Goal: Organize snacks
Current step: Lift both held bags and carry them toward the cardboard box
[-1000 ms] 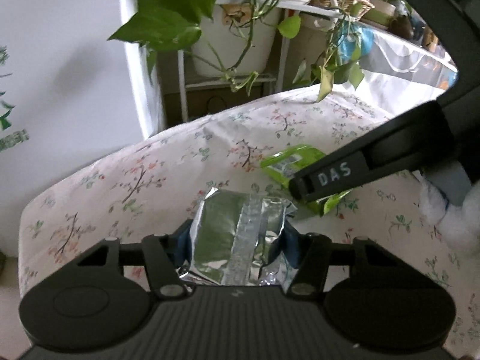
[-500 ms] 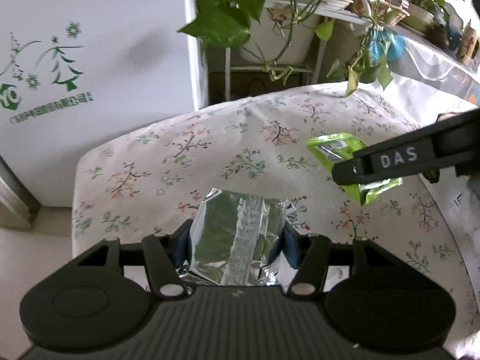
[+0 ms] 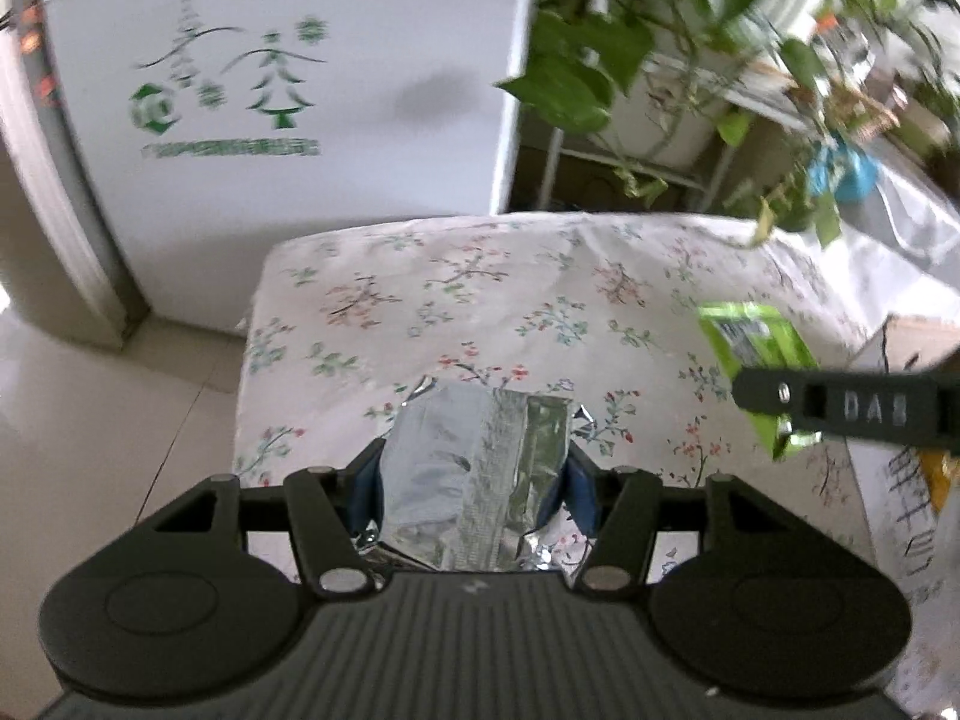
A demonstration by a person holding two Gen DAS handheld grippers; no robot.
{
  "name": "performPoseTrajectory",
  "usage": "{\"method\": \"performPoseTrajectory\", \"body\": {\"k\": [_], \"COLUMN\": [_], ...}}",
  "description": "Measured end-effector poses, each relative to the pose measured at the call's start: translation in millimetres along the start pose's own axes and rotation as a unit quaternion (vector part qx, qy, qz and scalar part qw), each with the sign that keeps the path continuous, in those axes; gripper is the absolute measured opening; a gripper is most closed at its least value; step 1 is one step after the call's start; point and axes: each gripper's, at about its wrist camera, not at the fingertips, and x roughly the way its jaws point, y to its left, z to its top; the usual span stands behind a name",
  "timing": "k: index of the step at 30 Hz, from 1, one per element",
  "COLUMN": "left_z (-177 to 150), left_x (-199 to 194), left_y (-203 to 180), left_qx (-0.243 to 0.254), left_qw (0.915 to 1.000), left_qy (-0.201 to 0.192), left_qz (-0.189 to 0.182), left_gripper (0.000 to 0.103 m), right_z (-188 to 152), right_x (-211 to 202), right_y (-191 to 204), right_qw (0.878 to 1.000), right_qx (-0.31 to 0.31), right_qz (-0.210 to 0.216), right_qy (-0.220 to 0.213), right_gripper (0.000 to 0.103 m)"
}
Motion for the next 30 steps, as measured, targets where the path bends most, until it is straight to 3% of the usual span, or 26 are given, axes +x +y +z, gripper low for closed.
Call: {"method": "performPoseTrajectory", "body": {"k": [3, 9, 20, 30], "left_z": [-3, -14, -23, -18], "left_x": [-14, -34, -35, -43], "left_y": [3, -4, -10, -25], "left_qx": [-0.02, -0.013, -0.029, -0.037], "left_qw": [0.9997, 0.9992, 0.9992, 0.9982], "left_qy": [-0.013, -0.036, -0.027, -0.046], "left_qz": [0.004, 0.013, 0.006, -0.007], "left_gripper": [0.059, 0.059, 0.059, 0.059], "right_z": [-8, -23, -27, -24], "right_x": [-9, -28, -41, -52], "right_y": [2, 5, -3, -13], "right_qw": [1.0, 1.0, 0.999, 0.998], "right_qx": [-0.002, -0.018, -0.043, -0.042], "right_qz": [0.007, 0.012, -0.001, -0.013], "right_qy": [-0.003, -0.012, -0.019, -0.04], "right_gripper": [0.058, 0.058, 0.058, 0.058]}}
